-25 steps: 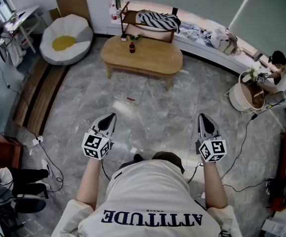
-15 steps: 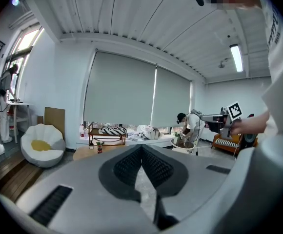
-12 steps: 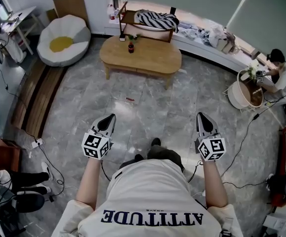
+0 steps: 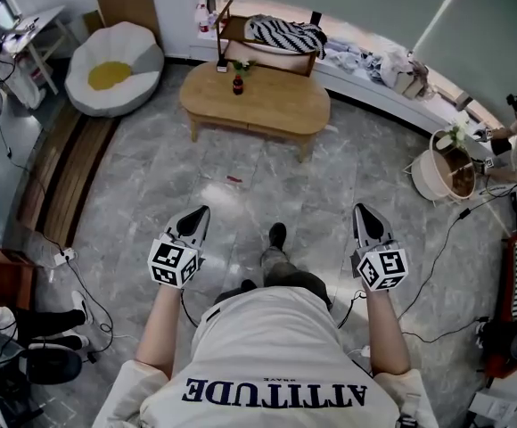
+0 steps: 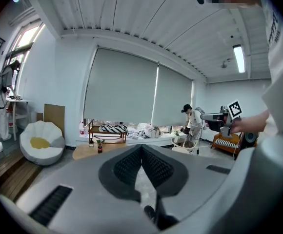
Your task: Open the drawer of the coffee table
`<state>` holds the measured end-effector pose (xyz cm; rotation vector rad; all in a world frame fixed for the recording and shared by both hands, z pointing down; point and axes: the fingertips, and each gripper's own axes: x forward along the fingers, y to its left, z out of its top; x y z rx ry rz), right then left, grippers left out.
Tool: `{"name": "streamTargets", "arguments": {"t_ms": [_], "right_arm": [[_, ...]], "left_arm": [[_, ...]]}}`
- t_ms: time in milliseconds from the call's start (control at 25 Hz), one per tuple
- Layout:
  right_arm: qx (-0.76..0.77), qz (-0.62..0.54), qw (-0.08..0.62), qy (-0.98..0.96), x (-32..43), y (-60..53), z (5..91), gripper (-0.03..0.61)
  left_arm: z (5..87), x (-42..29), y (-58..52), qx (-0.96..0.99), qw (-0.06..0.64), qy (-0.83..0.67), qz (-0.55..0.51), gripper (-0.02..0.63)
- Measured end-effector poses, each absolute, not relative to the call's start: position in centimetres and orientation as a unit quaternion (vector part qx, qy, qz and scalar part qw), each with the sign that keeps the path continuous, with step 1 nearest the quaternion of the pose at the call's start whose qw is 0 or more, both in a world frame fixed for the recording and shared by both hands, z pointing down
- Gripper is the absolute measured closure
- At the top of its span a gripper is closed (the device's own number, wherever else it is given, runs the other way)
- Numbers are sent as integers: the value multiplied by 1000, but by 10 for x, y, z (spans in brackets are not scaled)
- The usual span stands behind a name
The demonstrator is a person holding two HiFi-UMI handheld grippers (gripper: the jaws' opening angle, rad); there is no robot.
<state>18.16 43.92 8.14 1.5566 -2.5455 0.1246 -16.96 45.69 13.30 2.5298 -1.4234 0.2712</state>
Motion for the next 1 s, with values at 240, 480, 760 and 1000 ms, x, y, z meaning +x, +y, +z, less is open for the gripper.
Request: {"name": "streamTargets", "arguments": {"t_ms": [240, 480, 760, 1000], "right_arm": [[526, 57, 75, -845, 188, 407, 90, 558], [516, 70, 67, -851, 192, 351, 100, 558], [495, 79, 66, -863, 188, 282, 111, 558], [479, 81, 75, -871, 196, 210, 115, 558]], "left_arm": [[135, -171, 430, 858, 115, -492, 94, 594], [136, -163, 381, 854, 114, -497, 101, 594], [146, -151, 326, 850, 124, -501, 110, 594], [145, -141, 262, 846, 121, -507, 113, 594]]}}
